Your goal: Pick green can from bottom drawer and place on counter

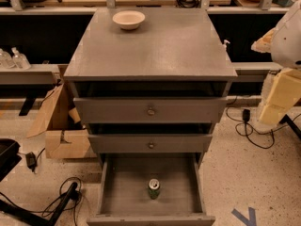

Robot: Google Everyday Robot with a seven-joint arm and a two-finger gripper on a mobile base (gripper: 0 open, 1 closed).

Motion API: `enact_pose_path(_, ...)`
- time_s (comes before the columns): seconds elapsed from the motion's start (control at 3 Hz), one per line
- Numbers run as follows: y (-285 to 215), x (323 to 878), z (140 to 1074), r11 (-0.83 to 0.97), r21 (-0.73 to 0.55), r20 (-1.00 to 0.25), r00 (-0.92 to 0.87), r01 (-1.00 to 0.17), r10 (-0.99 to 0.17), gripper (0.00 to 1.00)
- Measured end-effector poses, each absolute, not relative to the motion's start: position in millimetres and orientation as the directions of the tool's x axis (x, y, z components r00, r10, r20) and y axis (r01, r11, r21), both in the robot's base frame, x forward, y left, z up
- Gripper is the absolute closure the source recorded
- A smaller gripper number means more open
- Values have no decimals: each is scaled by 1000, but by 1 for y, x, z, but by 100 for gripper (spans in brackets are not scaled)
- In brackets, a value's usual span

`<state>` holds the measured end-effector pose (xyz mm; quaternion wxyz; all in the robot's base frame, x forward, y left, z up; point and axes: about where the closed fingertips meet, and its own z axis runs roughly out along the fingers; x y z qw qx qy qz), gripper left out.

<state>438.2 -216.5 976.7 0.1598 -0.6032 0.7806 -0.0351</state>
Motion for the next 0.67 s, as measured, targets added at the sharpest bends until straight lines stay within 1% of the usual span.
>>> enact_pose_path(0.33,-217,438,977,270,-248,-207,-221,-931,-953,0)
enact_pose_path(0.67,-214,444,981,271,-263,-241,-209,-926,-948,0)
